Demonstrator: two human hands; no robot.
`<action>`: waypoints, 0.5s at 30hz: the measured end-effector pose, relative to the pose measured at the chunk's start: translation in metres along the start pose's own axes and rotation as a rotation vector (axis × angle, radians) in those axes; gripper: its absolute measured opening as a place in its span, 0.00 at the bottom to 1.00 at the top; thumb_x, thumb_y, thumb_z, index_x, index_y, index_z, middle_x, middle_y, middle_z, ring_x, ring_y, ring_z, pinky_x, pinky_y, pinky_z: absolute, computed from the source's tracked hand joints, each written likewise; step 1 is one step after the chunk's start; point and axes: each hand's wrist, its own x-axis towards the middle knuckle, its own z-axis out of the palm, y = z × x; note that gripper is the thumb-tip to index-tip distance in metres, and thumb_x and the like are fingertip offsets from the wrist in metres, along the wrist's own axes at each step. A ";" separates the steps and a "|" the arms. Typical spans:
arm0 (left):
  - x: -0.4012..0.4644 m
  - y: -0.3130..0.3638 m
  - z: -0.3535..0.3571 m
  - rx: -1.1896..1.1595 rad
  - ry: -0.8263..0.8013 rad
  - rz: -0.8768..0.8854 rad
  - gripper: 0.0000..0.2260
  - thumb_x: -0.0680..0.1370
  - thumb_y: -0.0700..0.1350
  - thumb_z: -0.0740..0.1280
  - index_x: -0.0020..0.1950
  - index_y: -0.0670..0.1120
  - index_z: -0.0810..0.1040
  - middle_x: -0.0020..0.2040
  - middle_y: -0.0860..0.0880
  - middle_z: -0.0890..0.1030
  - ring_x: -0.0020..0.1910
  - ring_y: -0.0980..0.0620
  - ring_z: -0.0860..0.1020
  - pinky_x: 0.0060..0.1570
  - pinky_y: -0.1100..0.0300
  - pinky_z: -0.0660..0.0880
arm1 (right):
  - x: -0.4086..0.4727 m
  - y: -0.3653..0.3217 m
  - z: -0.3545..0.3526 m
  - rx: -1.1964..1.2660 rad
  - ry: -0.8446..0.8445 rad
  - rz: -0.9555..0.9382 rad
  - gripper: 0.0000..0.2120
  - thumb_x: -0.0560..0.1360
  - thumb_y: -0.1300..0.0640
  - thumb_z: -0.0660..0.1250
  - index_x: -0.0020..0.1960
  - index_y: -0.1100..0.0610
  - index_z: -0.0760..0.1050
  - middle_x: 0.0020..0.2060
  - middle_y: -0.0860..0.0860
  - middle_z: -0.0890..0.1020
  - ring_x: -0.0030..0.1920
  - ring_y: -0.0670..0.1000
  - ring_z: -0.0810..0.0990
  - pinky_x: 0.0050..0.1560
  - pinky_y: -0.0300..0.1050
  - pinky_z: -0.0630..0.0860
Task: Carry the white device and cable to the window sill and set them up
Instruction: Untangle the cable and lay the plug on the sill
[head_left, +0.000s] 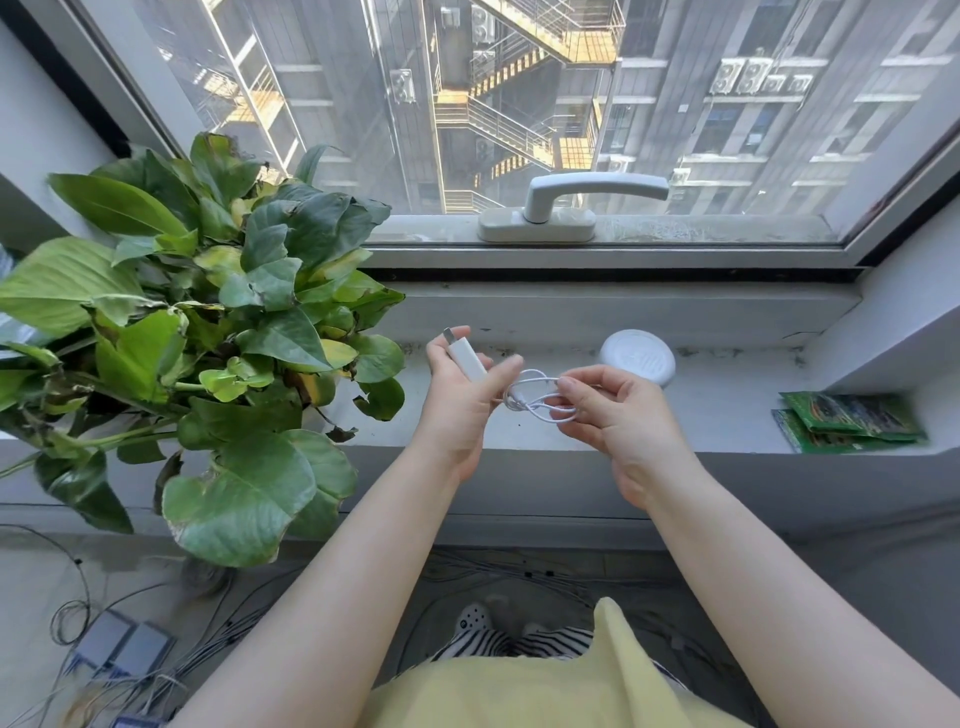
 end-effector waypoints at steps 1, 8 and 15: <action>-0.001 0.001 -0.001 0.061 -0.036 -0.006 0.29 0.70 0.36 0.72 0.64 0.51 0.61 0.45 0.49 0.67 0.42 0.52 0.72 0.54 0.54 0.74 | 0.001 0.000 0.001 0.013 0.016 -0.003 0.02 0.75 0.63 0.68 0.43 0.59 0.78 0.31 0.50 0.84 0.31 0.44 0.83 0.33 0.35 0.78; 0.000 0.004 -0.006 0.128 -0.001 0.057 0.26 0.73 0.31 0.69 0.62 0.50 0.63 0.46 0.49 0.68 0.43 0.53 0.76 0.53 0.58 0.75 | 0.001 -0.001 -0.001 -0.117 -0.104 0.006 0.07 0.71 0.67 0.71 0.46 0.59 0.77 0.36 0.54 0.83 0.32 0.46 0.83 0.36 0.37 0.79; -0.001 0.003 -0.008 0.129 0.012 0.059 0.21 0.73 0.31 0.68 0.59 0.46 0.63 0.40 0.48 0.69 0.31 0.55 0.80 0.43 0.61 0.80 | 0.004 -0.002 -0.005 -0.232 -0.070 -0.104 0.10 0.73 0.68 0.69 0.40 0.57 0.71 0.36 0.55 0.78 0.31 0.47 0.77 0.33 0.36 0.76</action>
